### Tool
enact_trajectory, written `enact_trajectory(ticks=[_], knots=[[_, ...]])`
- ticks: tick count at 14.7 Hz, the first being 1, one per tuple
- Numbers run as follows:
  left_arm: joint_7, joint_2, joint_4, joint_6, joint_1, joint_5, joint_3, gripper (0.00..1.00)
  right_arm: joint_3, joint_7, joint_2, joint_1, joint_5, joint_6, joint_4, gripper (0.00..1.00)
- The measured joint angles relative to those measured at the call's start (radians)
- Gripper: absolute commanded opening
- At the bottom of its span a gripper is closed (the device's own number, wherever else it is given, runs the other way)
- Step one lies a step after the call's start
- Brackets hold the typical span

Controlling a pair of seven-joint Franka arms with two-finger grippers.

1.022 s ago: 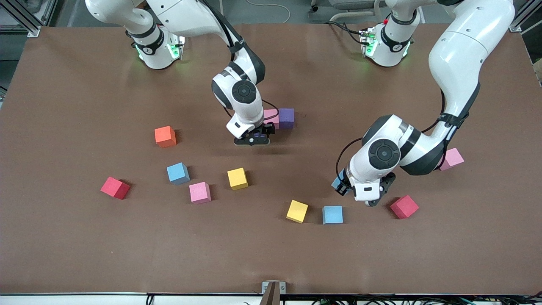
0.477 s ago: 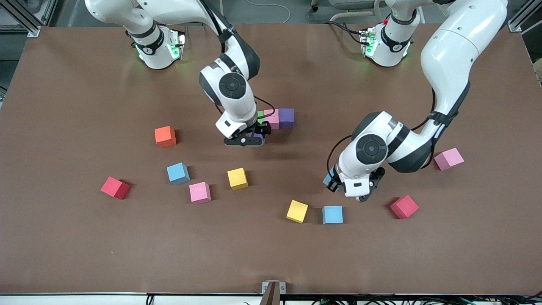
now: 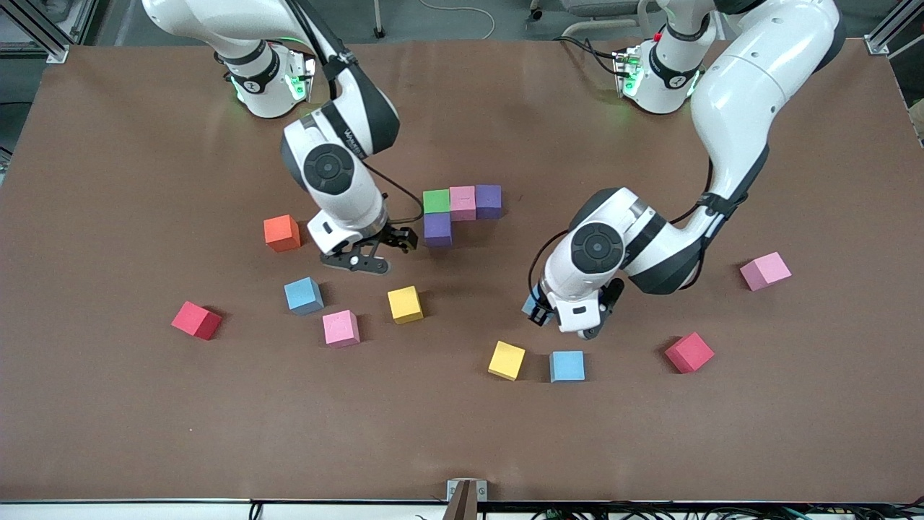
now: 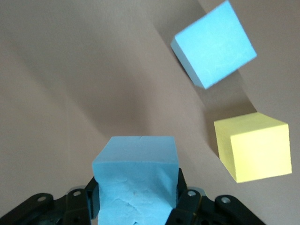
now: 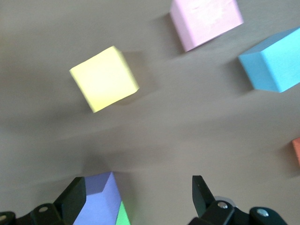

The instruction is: Arrange 11 blocks into digit 3

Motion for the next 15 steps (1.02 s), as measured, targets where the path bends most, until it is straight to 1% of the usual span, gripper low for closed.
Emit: enact_trajectory(ticks=[3, 5, 7, 9, 12, 15], knots=[[-0.056, 0.020, 0.026, 0.046, -0.036, 0.000, 0.012, 0.15, -0.007, 0.001, 0.000, -0.047, 0.001, 0.000, 0.002, 1.00], [-0.068, 0.027, 0.035, 0.068, -0.063, 0.000, 0.029, 0.15, -0.008, 0.073, 0.001, -0.058, 0.002, 0.000, 0.002, 1.00], [-0.069, 0.031, 0.044, 0.073, -0.082, 0.000, 0.044, 0.15, -0.005, 0.228, 0.011, -0.058, 0.003, 0.002, 0.013, 1.00], [-0.069, 0.032, 0.048, 0.073, -0.085, 0.000, 0.047, 0.15, 0.000, 0.422, 0.045, -0.056, 0.007, 0.004, 0.056, 1.00], [-0.069, 0.032, 0.051, 0.073, -0.085, 0.000, 0.050, 0.15, 0.006, 0.726, 0.146, -0.044, 0.012, 0.008, 0.171, 1.00], [-0.070, 0.032, 0.056, 0.073, -0.079, 0.000, 0.053, 0.15, 0.010, 0.972, 0.262, -0.023, 0.013, 0.015, 0.288, 1.00]])
